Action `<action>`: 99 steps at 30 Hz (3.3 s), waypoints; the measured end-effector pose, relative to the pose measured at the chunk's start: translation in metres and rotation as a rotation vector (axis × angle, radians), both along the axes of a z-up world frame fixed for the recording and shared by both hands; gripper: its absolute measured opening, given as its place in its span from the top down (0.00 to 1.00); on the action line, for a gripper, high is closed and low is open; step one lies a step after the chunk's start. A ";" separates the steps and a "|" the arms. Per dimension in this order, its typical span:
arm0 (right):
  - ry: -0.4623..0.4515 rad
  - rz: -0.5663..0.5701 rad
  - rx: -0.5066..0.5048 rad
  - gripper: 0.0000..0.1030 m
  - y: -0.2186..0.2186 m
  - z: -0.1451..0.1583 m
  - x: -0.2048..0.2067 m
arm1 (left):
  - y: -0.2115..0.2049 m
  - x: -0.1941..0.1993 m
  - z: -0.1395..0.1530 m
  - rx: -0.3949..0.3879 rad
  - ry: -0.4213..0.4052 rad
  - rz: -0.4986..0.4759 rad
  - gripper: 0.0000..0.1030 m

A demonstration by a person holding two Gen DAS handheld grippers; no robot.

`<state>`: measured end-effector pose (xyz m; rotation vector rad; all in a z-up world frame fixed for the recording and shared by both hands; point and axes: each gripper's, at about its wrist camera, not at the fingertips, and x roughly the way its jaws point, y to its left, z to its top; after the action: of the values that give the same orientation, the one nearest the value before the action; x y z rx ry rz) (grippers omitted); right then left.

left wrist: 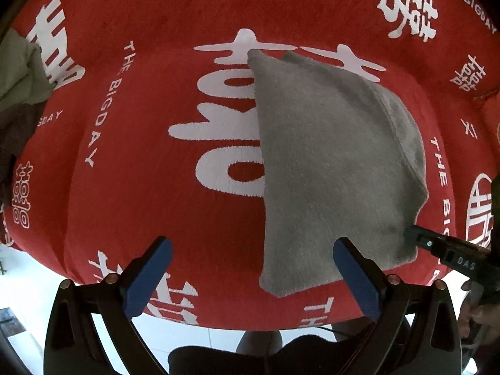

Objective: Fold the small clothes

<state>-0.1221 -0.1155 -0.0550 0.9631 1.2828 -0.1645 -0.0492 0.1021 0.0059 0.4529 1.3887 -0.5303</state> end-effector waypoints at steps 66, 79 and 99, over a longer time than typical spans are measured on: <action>0.218 0.073 -0.313 0.17 0.016 0.181 0.047 | -0.011 -0.011 0.113 0.087 -0.040 -0.004 0.00; 0.216 0.081 -0.319 0.17 0.017 0.183 0.049 | -0.013 -0.013 0.114 0.090 -0.043 -0.009 0.00; 0.215 0.082 -0.321 0.17 0.018 0.183 0.050 | -0.013 -0.015 0.115 0.089 -0.048 -0.010 0.00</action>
<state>-0.0724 -0.0977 0.1281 0.6283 1.4381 -0.4065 -0.0643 0.0893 0.1214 0.5420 1.3683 -0.4642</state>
